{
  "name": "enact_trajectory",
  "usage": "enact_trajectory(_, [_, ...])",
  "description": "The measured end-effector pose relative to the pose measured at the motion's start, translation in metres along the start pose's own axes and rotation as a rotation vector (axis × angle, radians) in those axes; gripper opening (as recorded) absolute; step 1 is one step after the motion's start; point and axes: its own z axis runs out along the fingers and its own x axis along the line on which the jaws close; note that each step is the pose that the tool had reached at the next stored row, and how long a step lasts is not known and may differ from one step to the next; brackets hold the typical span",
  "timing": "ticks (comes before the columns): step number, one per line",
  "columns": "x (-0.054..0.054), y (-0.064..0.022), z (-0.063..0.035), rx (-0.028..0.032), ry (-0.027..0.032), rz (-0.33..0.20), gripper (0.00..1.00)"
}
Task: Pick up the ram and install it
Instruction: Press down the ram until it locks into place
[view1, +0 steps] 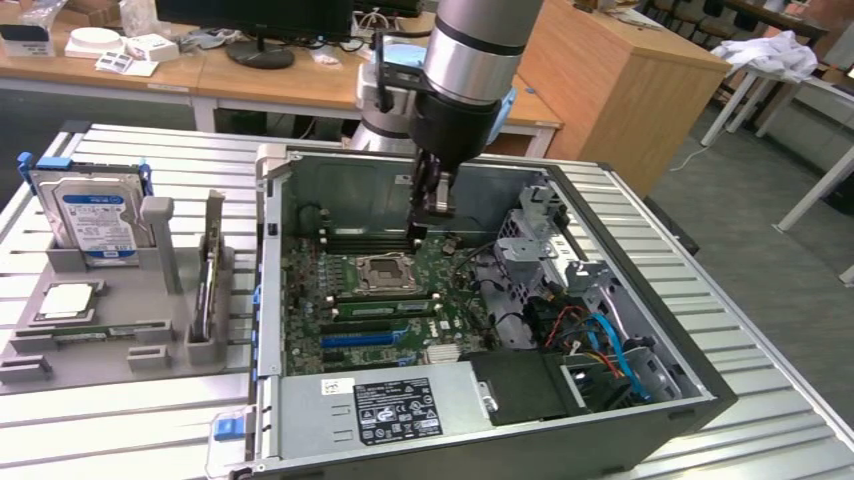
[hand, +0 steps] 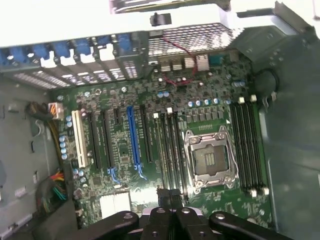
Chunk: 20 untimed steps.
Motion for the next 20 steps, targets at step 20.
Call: enact_trajectory(20, [0.0001, 0.0002, 0.0017, 0.015, -0.0094, 0.328, 0.11])
